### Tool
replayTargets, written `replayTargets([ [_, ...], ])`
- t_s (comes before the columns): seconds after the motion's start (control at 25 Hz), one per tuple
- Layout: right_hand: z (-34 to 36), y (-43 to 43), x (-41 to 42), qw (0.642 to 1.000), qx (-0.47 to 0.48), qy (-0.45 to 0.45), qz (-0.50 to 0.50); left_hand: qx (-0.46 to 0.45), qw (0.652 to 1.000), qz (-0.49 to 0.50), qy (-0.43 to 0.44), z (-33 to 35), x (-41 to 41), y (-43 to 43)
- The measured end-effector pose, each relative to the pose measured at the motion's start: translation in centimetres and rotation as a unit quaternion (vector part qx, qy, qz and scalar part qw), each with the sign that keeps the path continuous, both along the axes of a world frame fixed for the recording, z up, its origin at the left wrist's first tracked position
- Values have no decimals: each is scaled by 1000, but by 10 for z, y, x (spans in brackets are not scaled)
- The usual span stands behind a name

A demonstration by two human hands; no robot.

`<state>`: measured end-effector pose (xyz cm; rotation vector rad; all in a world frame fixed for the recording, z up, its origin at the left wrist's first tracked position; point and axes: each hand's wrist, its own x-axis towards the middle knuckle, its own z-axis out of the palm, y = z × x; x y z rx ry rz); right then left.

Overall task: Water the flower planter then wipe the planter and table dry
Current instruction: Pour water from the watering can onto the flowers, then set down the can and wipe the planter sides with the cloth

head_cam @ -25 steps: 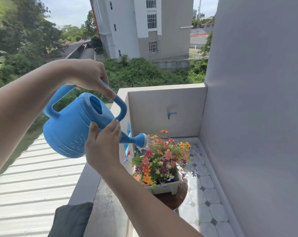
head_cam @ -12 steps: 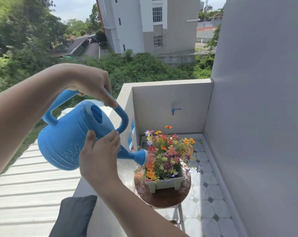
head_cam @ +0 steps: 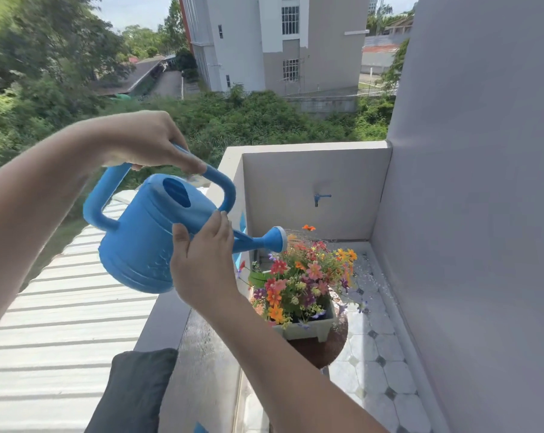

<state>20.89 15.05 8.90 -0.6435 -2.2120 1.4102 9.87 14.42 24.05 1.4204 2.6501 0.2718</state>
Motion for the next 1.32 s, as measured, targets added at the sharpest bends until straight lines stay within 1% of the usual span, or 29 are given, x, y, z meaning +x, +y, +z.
replayTargets([
  [0.12, -11, -5, 0, 999, 31, -27, 26, 53, 995, 50, -65, -21, -11, -24],
  [0.2, -20, -9, 2, 996, 49, -57, 51, 98, 984, 86, -119, -43, -21, -43],
  [0.32, -34, -11, 2, 988, 90, -92, 83, 162, 959, 125, -194, -79, -34, -69],
  [0.44, -43, -7, -4, 981, 113, -100, 125, 232, 931, 170, -227, -112, -41, -93],
  [0.56, -56, -1, -25, 978, 124, -93, 142, 308, 899, 224, -216, -139, -42, -108],
  [0.76, -82, 3, -78, 971, 137, -103, 165, 395, 845, 324, -156, -179, -38, -115],
  [0.96, -117, 1, -121, 950, 166, -157, 211, 409, 820, 391, -83, -230, -43, -118],
  [1.08, -138, 3, -141, 942, 183, -161, 229, 427, 800, 414, -81, -256, -47, -114],
  [1.16, -152, 3, -153, 944, 181, -151, 229, 428, 793, 427, -78, -273, -51, -111],
  [1.32, -173, 5, -154, 930, 204, -173, 250, 441, 781, 434, -87, -298, -51, -109],
])
